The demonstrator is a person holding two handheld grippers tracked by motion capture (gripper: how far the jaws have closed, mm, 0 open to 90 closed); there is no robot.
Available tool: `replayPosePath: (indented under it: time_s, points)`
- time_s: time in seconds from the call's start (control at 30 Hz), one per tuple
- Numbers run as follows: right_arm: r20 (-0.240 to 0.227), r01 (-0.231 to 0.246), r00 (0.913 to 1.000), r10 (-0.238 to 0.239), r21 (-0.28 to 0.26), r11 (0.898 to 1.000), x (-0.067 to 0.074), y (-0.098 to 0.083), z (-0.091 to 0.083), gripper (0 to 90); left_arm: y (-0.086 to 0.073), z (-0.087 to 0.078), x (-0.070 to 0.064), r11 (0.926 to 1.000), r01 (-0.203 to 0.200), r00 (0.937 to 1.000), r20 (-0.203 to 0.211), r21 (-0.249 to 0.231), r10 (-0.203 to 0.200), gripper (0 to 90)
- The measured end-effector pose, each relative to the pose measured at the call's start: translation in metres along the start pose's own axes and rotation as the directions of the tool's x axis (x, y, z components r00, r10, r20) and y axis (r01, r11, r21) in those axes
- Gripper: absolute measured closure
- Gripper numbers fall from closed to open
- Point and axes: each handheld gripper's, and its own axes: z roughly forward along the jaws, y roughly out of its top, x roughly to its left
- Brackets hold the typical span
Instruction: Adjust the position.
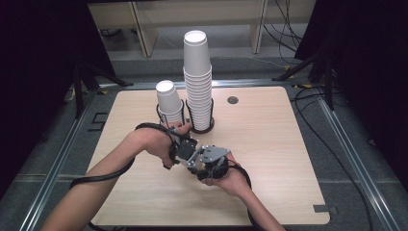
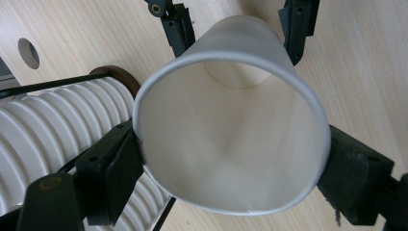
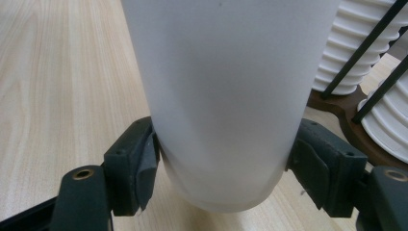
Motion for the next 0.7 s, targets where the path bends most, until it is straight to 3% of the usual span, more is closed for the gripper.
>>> replayPosePath:
  time_s: [0.5,0.67,0.7]
  points:
    - [0.003,0.004,1.0000,-0.004,0.001,1.000,-0.0001,-0.0004,-0.0028,30.4,-0.0023,0.0006,0.0009,0.9997,0.009,1.0000,-0.001,-0.023,-0.009,15.4]
    - [0.010,0.028,0.9996,-0.028,-0.003,1.000,-0.0011,-0.0003,-0.0032,30.4,-0.0035,0.0007,0.0013,0.9993,0.017,0.9998,0.004,-0.032,-0.017,14.0]
    - [0.007,0.004,1.0000,-0.004,0.000,1.000,0.0002,-0.0007,-0.0035,30.4,-0.0037,0.0007,0.0013,0.9992,0.019,0.9998,0.002,-0.035,-0.019,13.8]
